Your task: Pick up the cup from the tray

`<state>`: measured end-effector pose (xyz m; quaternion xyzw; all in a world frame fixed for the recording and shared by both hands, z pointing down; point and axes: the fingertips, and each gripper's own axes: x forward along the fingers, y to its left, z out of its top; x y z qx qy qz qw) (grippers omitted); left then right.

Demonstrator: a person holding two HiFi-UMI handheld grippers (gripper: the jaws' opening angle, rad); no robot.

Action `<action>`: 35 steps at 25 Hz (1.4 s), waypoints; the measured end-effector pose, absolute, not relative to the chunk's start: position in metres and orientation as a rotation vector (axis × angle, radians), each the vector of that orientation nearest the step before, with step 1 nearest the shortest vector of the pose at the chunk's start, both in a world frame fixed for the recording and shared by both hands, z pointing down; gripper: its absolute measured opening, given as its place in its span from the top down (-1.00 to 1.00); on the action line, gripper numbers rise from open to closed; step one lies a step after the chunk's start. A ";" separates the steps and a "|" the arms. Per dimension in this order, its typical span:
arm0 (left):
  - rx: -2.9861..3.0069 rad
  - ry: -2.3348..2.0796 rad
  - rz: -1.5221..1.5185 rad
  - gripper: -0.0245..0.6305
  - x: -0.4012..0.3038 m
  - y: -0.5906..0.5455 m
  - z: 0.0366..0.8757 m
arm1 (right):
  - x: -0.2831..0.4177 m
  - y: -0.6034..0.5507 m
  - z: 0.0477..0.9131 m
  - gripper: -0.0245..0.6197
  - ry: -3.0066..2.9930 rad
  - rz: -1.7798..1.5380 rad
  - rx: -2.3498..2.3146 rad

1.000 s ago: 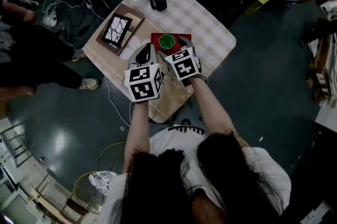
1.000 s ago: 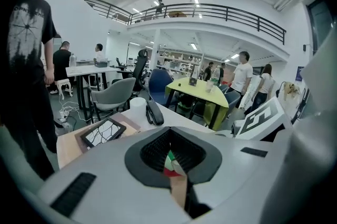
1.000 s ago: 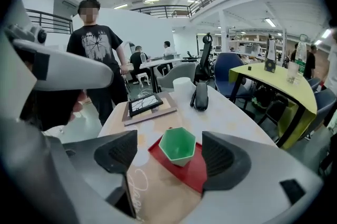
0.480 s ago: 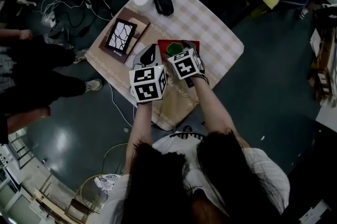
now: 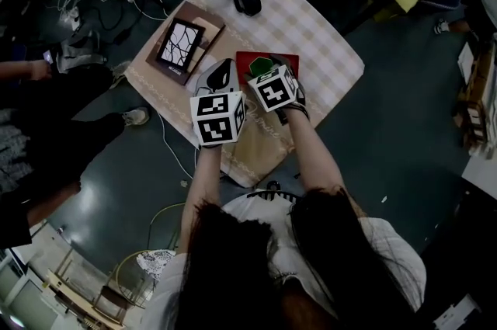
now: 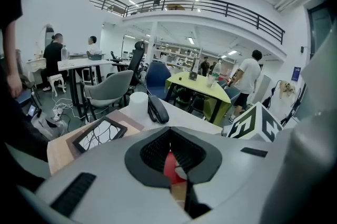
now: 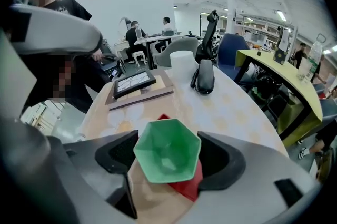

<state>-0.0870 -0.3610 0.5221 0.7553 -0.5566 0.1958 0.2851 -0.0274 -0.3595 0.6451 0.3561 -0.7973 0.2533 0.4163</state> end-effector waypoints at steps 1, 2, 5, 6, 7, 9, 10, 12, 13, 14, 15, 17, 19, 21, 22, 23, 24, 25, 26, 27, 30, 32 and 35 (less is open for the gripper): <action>2.016 -1.489 0.521 0.91 -0.088 -0.360 0.522 | -0.027 -0.357 0.642 -0.19 -2.007 0.635 0.894; 2.012 -1.490 0.514 0.91 -0.090 -0.359 0.522 | -0.028 -0.355 0.639 -0.19 -2.015 0.631 0.890; 2.011 -1.498 0.505 0.91 -0.095 -0.356 0.520 | -0.035 -0.347 0.629 -0.19 -2.044 0.602 0.857; 2.017 -1.500 0.513 0.91 -0.097 -0.355 0.520 | -0.037 -0.343 0.626 -0.19 -2.053 0.592 0.849; 2.023 -1.502 0.521 0.91 -0.099 -0.353 0.519 | -0.038 -0.339 0.623 -0.19 -2.059 0.587 0.846; 2.024 -1.508 0.519 0.91 -0.100 -0.349 0.517 | -0.036 -0.330 0.618 -0.19 -2.063 0.580 0.844; 2.022 -1.511 0.510 0.91 -0.101 -0.346 0.515 | -0.036 -0.325 0.617 -0.19 -2.061 0.578 0.843; 2.022 -1.515 0.500 0.91 -0.101 -0.342 0.511 | -0.036 -0.314 0.616 -0.19 -2.058 0.573 0.844; 2.026 -1.515 0.496 0.91 -0.101 -0.341 0.509 | -0.037 -0.309 0.616 -0.19 -2.055 0.569 0.845; 2.033 -1.516 0.490 0.91 -0.101 -0.341 0.506 | -0.037 -0.306 0.616 -0.19 -2.051 0.563 0.846; 2.041 -1.519 0.482 0.91 -0.100 -0.341 0.503 | -0.038 -0.301 0.617 -0.19 -2.045 0.558 0.845; 2.053 -1.524 0.468 0.91 -0.098 -0.338 0.497 | -0.037 -0.288 0.620 -0.19 -2.033 0.561 0.842; 2.061 -1.529 0.455 0.91 -0.096 -0.335 0.493 | -0.037 -0.274 0.625 -0.19 -2.022 0.577 0.840; 2.070 -1.530 0.440 0.91 -0.095 -0.332 0.489 | -0.035 -0.265 0.630 -0.19 -2.009 0.587 0.836; 2.073 -1.530 0.436 0.91 -0.094 -0.330 0.487 | -0.034 -0.260 0.633 -0.19 -2.003 0.591 0.832; 2.075 -1.528 0.435 0.91 -0.093 -0.327 0.486 | -0.033 -0.255 0.636 -0.19 -1.999 0.596 0.828; 2.076 -1.528 0.438 0.91 -0.092 -0.325 0.486 | -0.032 -0.252 0.638 -0.19 -1.996 0.600 0.826; 2.075 -1.528 0.443 0.91 -0.092 -0.324 0.486 | -0.031 -0.250 0.640 -0.19 -1.995 0.603 0.824; 2.074 -1.530 0.448 0.91 -0.091 -0.323 0.487 | -0.030 -0.250 0.642 -0.19 -1.994 0.603 0.822; 2.072 -1.530 0.453 0.91 -0.091 -0.321 0.488 | -0.029 -0.249 0.644 -0.19 -1.992 0.601 0.820; 2.068 -1.525 0.457 0.91 -0.088 -0.316 0.491 | -0.026 -0.248 0.650 -0.19 -1.985 0.613 0.826; 2.071 -1.520 0.453 0.91 -0.085 -0.315 0.491 | -0.024 -0.249 0.652 -0.19 -1.988 0.632 0.840; 2.072 -1.518 0.441 0.91 -0.081 -0.312 0.491 | -0.020 -0.246 0.654 -0.19 -1.994 0.650 0.857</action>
